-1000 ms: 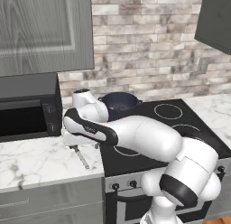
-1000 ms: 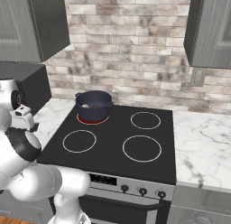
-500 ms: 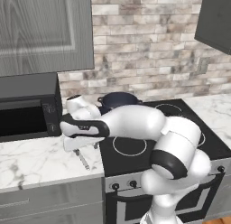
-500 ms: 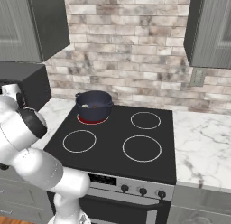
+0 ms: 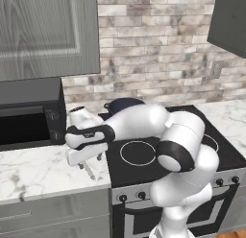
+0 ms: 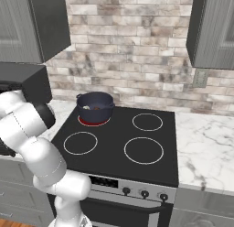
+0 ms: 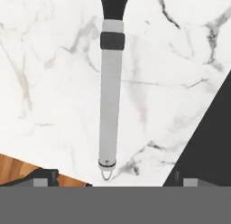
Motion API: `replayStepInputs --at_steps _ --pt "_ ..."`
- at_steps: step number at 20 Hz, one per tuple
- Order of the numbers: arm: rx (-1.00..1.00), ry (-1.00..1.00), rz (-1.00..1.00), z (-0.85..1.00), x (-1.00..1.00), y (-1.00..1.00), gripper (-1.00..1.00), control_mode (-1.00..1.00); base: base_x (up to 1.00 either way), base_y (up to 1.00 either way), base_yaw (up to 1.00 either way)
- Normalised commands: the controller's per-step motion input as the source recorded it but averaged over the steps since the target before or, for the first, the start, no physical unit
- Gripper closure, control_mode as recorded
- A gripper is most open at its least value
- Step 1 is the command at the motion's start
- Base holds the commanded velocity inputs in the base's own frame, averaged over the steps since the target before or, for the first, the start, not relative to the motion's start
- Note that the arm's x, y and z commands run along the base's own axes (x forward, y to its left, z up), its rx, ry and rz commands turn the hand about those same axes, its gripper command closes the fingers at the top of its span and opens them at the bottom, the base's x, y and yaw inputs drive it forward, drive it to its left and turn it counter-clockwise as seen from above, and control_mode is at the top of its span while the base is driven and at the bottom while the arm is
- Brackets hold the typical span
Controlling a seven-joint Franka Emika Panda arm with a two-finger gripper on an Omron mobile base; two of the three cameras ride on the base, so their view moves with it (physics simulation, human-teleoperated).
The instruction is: Put the mushroom and garlic in the pot. Retrieve the spatula and lightly stir the vegetables in the pot.
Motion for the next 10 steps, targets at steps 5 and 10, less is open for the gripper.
replayStepInputs --at_steps 5,10 --pt "0.16 0.06 0.00 -0.33 0.18 0.08 -1.00 -1.00 0.00 0.00 0.00" --pt "0.15 0.08 0.00 -0.30 0.04 0.08 -1.00 -1.00 0.00 0.00 0.00"
